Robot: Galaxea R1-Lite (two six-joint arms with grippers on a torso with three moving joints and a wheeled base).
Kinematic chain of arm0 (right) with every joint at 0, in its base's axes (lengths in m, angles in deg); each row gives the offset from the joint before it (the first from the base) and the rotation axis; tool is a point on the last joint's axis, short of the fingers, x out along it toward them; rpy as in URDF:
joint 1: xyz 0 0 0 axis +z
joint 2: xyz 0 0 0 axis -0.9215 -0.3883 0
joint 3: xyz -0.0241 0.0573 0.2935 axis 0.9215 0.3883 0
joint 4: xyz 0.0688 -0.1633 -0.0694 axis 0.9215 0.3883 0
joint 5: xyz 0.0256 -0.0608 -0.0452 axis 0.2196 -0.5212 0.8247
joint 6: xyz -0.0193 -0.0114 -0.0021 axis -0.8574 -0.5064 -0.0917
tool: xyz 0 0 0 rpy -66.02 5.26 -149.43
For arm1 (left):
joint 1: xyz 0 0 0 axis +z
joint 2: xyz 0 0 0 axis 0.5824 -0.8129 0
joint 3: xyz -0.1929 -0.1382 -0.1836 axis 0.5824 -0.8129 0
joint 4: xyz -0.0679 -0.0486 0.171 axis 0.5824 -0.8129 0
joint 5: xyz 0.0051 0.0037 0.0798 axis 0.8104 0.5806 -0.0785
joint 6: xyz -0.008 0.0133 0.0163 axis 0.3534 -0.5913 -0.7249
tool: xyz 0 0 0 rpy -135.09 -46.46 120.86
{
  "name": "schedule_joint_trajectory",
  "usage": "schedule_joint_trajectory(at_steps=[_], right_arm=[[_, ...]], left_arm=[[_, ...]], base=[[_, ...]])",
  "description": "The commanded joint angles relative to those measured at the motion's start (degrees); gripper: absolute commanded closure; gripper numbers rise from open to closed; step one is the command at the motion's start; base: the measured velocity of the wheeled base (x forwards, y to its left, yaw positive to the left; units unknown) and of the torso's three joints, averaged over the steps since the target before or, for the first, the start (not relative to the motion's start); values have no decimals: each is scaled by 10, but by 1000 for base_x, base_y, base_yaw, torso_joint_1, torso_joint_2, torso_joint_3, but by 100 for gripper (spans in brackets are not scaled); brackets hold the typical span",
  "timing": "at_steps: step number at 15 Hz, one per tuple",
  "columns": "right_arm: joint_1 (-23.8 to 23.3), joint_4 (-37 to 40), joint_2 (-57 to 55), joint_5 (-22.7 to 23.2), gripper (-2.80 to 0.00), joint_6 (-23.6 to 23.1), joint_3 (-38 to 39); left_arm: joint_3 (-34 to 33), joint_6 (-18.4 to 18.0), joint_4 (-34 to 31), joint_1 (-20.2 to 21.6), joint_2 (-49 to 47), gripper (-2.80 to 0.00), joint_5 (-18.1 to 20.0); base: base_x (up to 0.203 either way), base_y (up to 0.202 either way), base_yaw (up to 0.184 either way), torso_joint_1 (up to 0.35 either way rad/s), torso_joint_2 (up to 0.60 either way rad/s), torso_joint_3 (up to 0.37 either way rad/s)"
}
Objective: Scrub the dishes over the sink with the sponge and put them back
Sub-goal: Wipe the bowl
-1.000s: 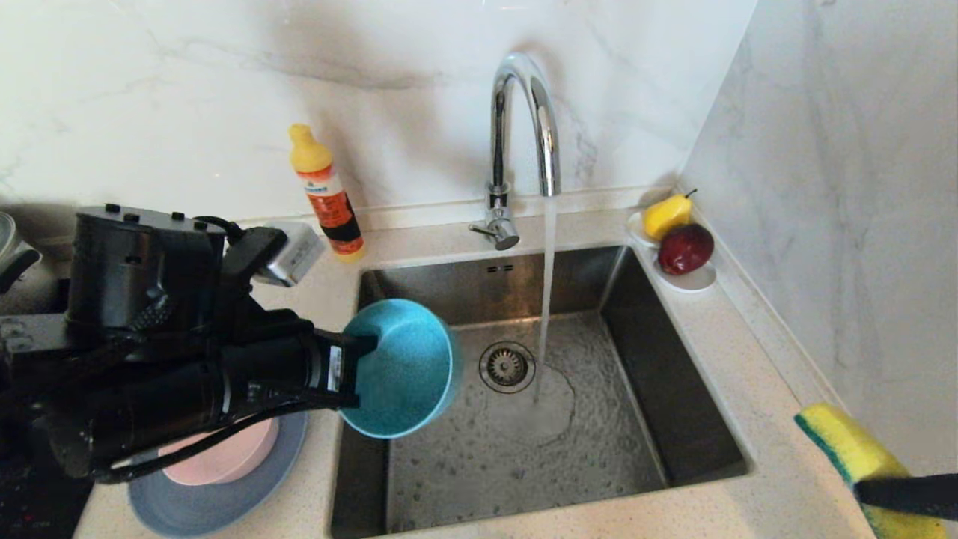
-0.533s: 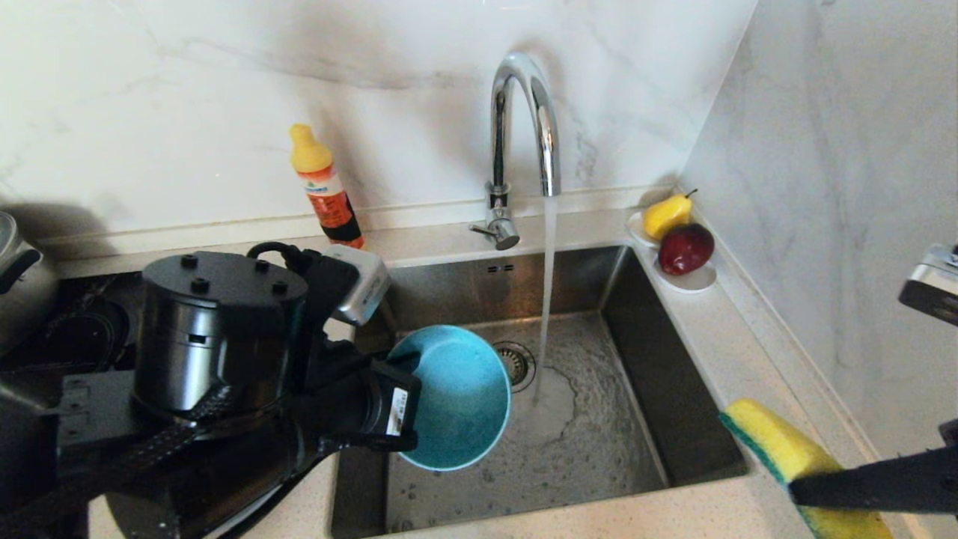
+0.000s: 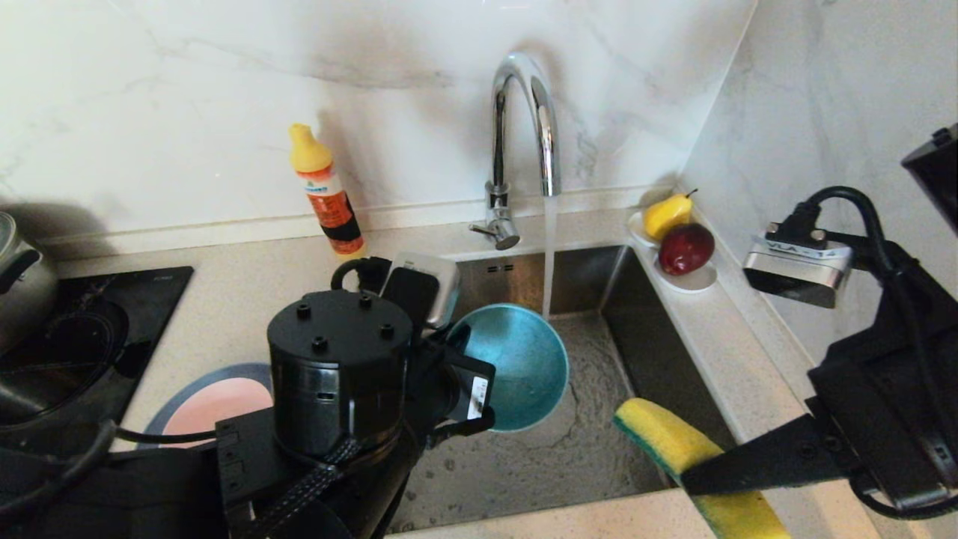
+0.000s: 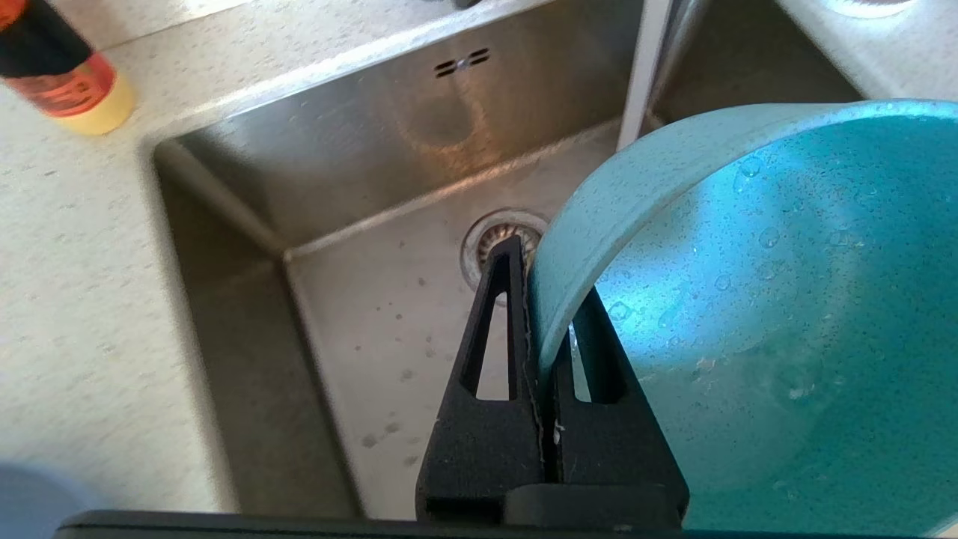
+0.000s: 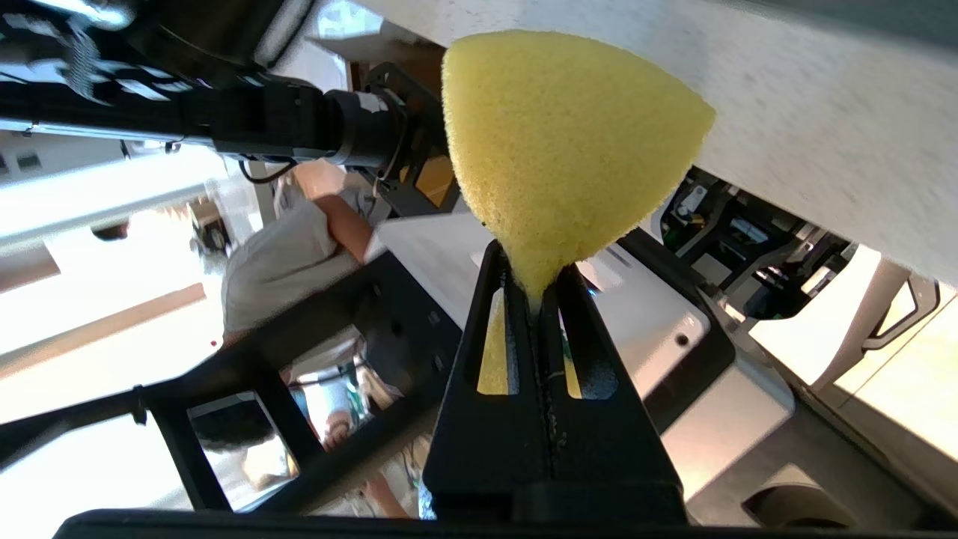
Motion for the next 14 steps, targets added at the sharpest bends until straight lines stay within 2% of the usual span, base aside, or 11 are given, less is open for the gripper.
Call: schedule_joint_trajectory(at_steps=[1,7,9,14], right_arm=[[19,3,-55,0,0,2,-35],[38,13,-142,-1,0,4,-132],[38,9,-160,-1,0,19,-146],[4,12,-182,-1,0,26,-196]], left_arm=[[0,-6,22,-3,-27,0,-6],[-5,-11,80,-4,-23,0,-16],[-6,-11,91,-4,-20,0,-19],[-30,-12,94,-4,13,0,-18]], base=[[0,0,0,0,0,0],[0,0,0,0,0,0],[0,0,0,0,0,0],[0,0,0,0,0,0]])
